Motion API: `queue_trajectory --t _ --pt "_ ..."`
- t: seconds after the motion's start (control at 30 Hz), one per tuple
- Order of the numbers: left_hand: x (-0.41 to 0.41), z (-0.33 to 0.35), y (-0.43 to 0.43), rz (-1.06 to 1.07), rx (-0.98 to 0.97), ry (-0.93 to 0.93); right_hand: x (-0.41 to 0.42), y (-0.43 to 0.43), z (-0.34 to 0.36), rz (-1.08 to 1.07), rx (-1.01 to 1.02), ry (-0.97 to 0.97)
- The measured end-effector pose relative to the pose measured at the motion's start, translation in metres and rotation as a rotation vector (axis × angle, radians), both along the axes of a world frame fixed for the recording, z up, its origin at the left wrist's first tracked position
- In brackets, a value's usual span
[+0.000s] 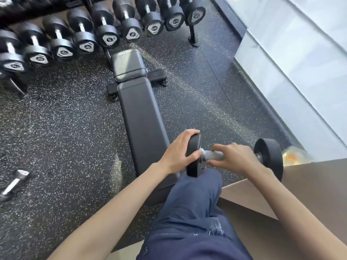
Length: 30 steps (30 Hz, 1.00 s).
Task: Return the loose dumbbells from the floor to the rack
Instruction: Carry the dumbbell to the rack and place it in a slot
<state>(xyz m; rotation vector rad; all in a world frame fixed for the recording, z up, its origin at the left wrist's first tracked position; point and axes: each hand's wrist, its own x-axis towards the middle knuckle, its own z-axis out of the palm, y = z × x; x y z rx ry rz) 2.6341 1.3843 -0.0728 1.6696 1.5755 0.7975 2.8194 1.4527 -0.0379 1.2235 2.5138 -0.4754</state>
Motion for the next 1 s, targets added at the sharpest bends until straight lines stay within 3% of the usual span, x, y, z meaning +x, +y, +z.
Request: queue_trajectory --t 0.23,0.47,0.67,1.0 --pt "-0.004 0.002 0.030 -0.068 0.029 -0.006 0.003 0.017 -0.001 -0.065 -0.011 0.043" --pt "-0.022 -0.019 0.100 -0.137 -0.061 -0.043 -0.012 0.066 -0.024 -0.180 -0.073 0.026" --pt "-0.048 -0.024 0.214 -0.212 -0.066 -0.021 -0.039 0.169 -0.030 -0.230 -0.190 0.016" --pt "-0.109 0.004 0.391 -0.123 0.014 -0.030 -0.100 0.359 0.003 -0.192 -0.098 -0.020"
